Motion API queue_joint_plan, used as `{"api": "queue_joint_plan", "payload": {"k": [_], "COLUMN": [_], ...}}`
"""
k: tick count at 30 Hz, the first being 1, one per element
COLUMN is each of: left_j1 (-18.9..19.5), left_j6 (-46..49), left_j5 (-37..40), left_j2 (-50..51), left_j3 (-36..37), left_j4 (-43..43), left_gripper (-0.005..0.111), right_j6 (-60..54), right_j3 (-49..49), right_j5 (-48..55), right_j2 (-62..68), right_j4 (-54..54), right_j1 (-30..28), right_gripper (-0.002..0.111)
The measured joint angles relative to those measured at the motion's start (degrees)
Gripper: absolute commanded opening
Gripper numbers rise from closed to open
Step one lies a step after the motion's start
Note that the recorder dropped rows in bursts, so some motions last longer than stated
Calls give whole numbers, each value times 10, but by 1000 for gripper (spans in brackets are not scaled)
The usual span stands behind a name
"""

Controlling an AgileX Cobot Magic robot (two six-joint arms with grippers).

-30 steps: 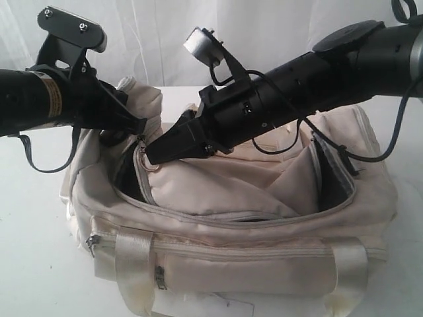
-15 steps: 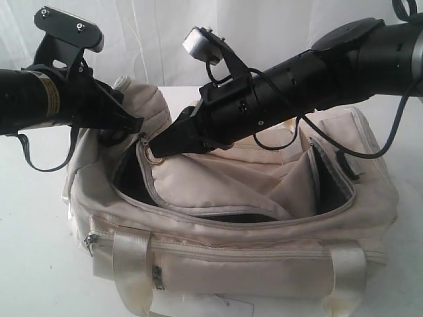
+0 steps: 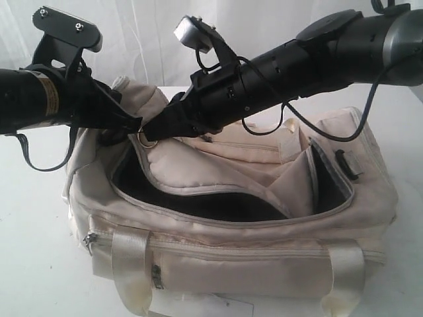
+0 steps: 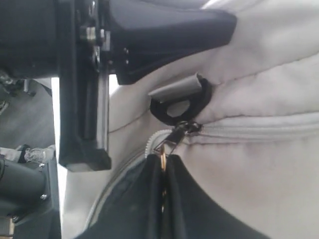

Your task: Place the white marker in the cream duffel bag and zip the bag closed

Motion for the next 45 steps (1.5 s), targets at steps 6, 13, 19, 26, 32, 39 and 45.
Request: {"api": "queue_joint_plan", "payload": {"k": [6, 13, 19, 26, 32, 39, 45], "left_j1": [0, 0, 0, 0, 0, 0, 0], "left_j6": [0, 0, 0, 0, 0, 0, 0], "left_j5": [0, 0, 0, 0, 0, 0, 9], "left_j2": [0, 0, 0, 0, 0, 0, 0], "left_j3": [0, 0, 0, 0, 0, 0, 0], "left_j4": [0, 0, 0, 0, 0, 0, 0], "left_gripper": [0, 0, 0, 0, 0, 0, 0], "right_j6": [11, 28, 40, 45, 45, 32, 27], "right_j3": [-1, -2, -2, -2, -2, -2, -2], "right_j5": [32, 58, 94, 130, 115, 57, 8], "right_j2": [0, 0, 0, -2, 3, 39, 76], "right_j4": [-3, -7, -6, 2, 3, 28, 45], "right_j1": [0, 0, 0, 5, 36, 56, 57], "right_gripper": [36, 36, 36, 36, 36, 36, 36]}}
